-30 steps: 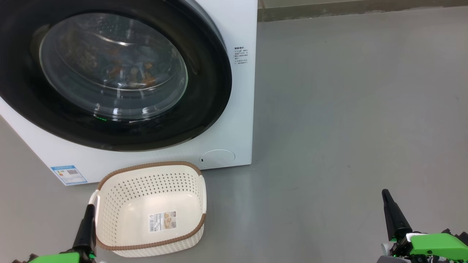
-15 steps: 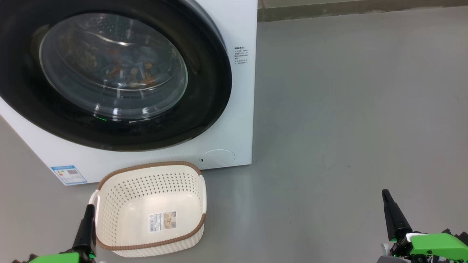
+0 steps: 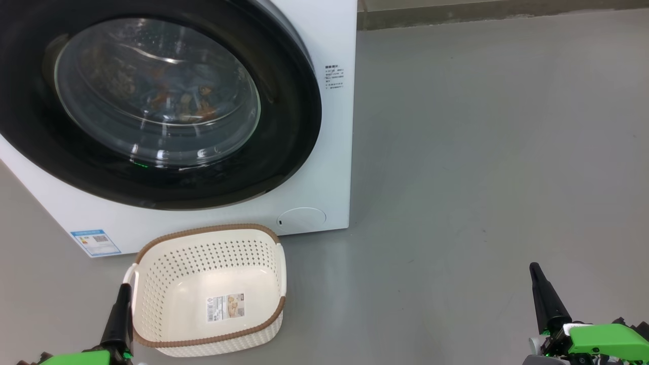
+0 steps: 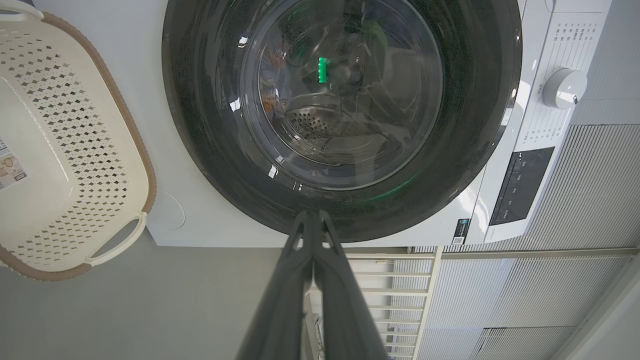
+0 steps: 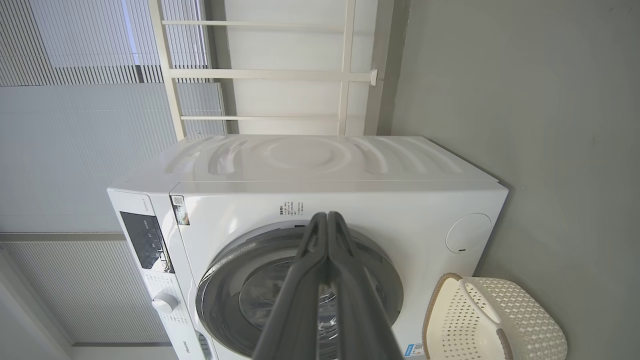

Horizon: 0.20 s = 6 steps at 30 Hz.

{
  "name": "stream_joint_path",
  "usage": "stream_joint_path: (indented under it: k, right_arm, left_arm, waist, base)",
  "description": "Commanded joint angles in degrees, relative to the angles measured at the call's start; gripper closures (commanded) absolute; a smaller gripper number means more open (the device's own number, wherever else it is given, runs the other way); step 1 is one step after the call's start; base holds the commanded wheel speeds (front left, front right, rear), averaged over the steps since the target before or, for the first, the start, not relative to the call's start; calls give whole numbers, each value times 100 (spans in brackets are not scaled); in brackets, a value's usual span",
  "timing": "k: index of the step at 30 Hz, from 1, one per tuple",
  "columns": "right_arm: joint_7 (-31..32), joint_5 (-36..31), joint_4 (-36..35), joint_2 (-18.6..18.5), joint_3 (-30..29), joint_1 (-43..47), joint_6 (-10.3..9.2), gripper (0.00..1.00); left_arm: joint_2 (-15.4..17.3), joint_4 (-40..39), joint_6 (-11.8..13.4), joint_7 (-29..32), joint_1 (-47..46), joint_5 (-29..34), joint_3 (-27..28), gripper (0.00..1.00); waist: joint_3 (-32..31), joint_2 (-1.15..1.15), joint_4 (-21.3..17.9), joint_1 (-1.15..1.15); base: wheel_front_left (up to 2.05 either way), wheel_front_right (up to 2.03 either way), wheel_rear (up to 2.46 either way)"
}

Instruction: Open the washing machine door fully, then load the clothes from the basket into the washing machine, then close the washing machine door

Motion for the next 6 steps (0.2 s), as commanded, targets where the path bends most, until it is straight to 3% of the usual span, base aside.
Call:
stream_joint_path:
  k: [1, 6]
  right_arm:
    - [43, 20, -171, -41, 129, -257, -6, 100]
    - [43, 20, -171, -41, 129, -257, -6, 100]
  left_arm:
    - [112, -113, -18, 41, -224, -12, 193, 100]
    - [112, -113, -18, 42, -224, -11, 193, 100]
  waist:
    - [0, 0, 0, 0]
    - [0, 0, 0, 0]
  base:
    - [0, 0, 0]
    - [0, 0, 0]
